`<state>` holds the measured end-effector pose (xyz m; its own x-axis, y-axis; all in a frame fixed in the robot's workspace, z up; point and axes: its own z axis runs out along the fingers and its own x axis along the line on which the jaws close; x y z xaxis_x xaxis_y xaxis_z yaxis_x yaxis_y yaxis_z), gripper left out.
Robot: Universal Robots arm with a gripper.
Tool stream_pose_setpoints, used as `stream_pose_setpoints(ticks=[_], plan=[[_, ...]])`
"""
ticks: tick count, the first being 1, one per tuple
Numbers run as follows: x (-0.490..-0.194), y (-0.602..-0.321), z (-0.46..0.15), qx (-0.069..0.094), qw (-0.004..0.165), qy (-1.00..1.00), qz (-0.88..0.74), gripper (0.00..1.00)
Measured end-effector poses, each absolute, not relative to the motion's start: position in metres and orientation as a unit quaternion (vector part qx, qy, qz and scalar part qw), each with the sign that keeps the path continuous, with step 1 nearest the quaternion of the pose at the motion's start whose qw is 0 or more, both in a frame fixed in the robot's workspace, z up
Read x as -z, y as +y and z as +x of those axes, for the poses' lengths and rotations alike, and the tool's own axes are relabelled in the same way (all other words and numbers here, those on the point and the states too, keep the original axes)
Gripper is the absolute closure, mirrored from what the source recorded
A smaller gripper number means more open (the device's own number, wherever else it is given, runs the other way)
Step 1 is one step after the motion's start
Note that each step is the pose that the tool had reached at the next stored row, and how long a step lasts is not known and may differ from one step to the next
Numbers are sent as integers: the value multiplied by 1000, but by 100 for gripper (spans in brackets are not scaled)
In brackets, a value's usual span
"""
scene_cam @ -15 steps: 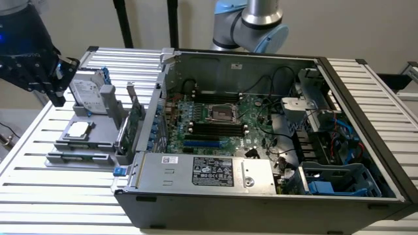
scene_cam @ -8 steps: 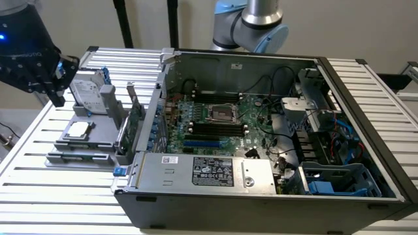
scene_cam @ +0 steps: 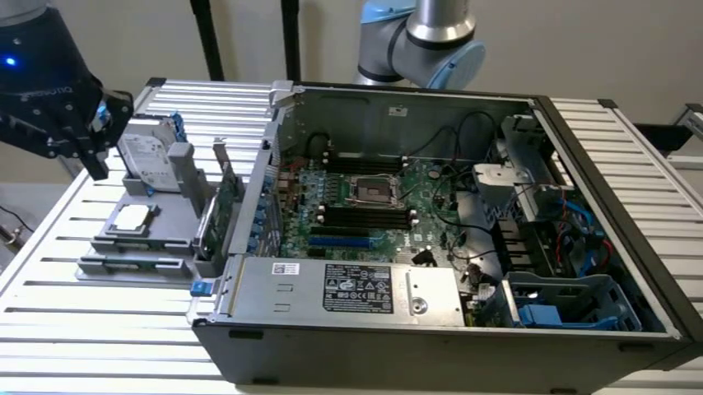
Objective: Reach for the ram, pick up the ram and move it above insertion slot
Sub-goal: 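Pick up the ram and move it above insertion slot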
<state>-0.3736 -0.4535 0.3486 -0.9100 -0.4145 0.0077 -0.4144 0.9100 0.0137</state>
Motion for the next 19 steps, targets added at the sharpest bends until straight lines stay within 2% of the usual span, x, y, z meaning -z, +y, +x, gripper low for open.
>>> stream_pose_setpoints(ticks=[19], plan=[[-349,-453,-374,5,6,-926,377,89]])
